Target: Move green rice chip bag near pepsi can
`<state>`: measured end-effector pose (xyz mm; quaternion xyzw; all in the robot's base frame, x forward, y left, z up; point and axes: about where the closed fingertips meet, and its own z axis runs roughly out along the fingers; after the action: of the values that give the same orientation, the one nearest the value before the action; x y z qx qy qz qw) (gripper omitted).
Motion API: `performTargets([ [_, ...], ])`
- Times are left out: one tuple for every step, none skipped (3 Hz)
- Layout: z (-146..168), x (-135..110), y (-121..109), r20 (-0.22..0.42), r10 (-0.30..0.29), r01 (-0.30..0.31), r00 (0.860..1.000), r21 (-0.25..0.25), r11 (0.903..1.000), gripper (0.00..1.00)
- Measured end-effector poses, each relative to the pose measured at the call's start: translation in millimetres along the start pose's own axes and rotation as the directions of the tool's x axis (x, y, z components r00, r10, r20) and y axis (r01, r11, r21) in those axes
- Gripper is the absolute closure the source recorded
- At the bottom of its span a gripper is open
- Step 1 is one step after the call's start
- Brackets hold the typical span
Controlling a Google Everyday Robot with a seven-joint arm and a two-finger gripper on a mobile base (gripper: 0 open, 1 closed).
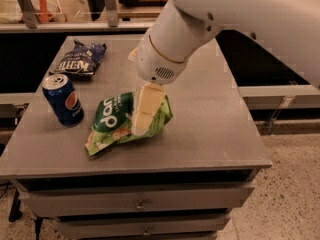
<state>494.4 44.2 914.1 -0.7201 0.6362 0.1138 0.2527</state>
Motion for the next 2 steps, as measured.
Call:
performTargets([
  [-6, 18, -10, -0.026, 0.026, -0.025, 0.999, 0.02, 0.9995, 0.0],
  [-12, 36, -21, -0.059, 0.053, -0.051, 0.997, 0.04, 0.9979, 0.0],
])
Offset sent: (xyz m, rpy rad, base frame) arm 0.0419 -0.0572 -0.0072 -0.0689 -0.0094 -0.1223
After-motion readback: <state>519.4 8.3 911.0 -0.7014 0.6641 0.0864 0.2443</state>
